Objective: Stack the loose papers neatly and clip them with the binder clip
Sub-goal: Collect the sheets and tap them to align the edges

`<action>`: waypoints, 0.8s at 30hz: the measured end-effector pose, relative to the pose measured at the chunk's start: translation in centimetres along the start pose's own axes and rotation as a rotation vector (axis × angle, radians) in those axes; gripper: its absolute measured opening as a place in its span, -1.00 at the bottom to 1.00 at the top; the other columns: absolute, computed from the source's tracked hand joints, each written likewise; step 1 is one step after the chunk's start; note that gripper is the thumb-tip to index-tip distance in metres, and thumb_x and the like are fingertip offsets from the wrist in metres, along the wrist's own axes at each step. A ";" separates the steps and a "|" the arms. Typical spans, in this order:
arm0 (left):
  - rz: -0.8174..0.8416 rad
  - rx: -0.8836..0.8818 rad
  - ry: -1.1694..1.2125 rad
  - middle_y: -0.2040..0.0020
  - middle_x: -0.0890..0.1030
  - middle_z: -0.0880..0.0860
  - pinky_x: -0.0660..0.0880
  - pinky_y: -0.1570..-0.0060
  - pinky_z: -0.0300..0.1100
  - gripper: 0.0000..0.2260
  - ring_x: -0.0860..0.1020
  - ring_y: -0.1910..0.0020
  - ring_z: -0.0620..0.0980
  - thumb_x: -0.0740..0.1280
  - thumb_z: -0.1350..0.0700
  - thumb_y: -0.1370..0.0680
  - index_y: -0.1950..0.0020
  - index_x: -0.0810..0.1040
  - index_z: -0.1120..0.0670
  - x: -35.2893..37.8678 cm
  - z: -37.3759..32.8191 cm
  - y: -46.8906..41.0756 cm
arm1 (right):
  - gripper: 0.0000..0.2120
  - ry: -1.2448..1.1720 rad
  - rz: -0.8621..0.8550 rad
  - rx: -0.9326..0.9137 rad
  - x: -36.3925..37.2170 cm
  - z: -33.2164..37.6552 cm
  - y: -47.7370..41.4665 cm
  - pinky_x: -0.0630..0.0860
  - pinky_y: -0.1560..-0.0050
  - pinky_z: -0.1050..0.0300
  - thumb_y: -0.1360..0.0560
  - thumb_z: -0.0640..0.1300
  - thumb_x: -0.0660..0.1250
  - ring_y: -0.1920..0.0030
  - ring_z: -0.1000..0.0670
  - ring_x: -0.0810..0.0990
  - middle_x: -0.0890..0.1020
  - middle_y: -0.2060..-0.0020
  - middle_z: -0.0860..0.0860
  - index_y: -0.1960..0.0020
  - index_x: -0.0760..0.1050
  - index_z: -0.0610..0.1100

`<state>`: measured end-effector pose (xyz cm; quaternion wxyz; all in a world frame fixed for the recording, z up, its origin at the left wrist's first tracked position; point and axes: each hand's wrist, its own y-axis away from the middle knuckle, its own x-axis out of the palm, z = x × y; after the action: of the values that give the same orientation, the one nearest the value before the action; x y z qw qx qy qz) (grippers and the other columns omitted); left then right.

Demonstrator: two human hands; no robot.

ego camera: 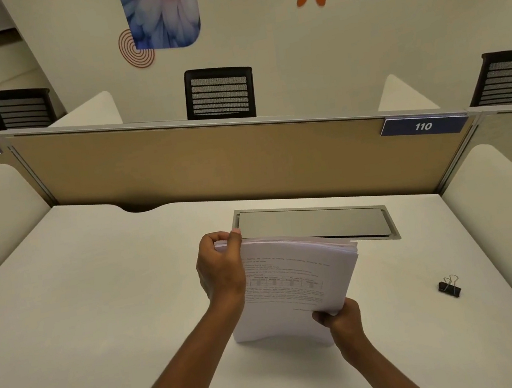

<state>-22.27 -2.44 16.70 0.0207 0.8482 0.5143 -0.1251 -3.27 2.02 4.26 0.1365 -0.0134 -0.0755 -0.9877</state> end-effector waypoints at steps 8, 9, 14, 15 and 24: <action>0.030 0.043 0.039 0.23 0.54 -0.03 0.54 0.26 -0.05 -0.84 0.59 0.21 0.02 0.09 -0.09 -0.56 0.15 0.39 -0.13 -0.2 0.0 0.3 | -0.57 -0.006 0.008 -0.002 -0.1 -0.3 -0.1 0.61 0.27 0.24 -0.30 -0.61 0.34 0.11 -0.13 0.63 0.66 0.14 -0.16 0.09 0.60 -0.11; 0.030 0.051 0.038 0.24 0.54 -0.03 0.55 0.25 -0.04 -0.83 0.59 0.22 0.02 0.07 -0.10 -0.56 0.16 0.39 -0.13 -0.2 -0.1 0.3 | -0.57 -0.004 0.006 -0.001 -0.1 -0.3 -0.2 0.62 0.27 0.23 -0.30 -0.61 0.34 0.11 -0.13 0.63 0.66 0.15 -0.15 0.10 0.60 -0.11; 0.119 0.077 0.126 0.25 0.53 -0.02 0.50 0.32 -0.20 -0.63 0.57 0.26 -0.02 0.11 -0.25 -0.48 0.00 0.40 0.03 -0.4 0.6 -0.3 | -0.58 0.010 -0.001 0.017 -0.1 -0.4 -0.4 0.62 0.26 0.22 -0.30 -0.60 0.35 0.11 -0.12 0.63 0.67 0.14 -0.15 0.12 0.61 -0.10; 0.180 0.068 0.193 0.25 0.55 -0.02 0.52 0.35 -0.25 -0.54 0.58 0.28 -0.05 0.16 -0.32 -0.43 -0.03 0.40 0.06 -0.6 1.1 -0.5 | -0.58 0.012 -0.003 0.021 -0.2 -0.4 -0.4 0.62 0.26 0.22 -0.29 -0.59 0.35 0.12 -0.12 0.63 0.68 0.15 -0.14 0.12 0.61 -0.10; 0.711 -0.115 0.145 0.09 0.73 -0.02 0.62 0.17 -0.20 -0.48 0.67 0.04 0.05 0.61 -0.13 -0.03 0.06 0.65 -0.07 -2.1 8.4 -1.6 | -0.63 0.081 0.050 0.078 -0.7 -0.8 -0.5 0.63 0.20 0.14 -0.25 -0.50 0.38 0.14 -0.08 0.64 0.69 0.14 -0.13 0.11 0.63 -0.09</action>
<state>-26.22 -4.93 9.21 0.0738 0.9780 0.1939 -0.0205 -2.77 2.58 3.31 0.1645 0.0299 -0.1081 -0.9800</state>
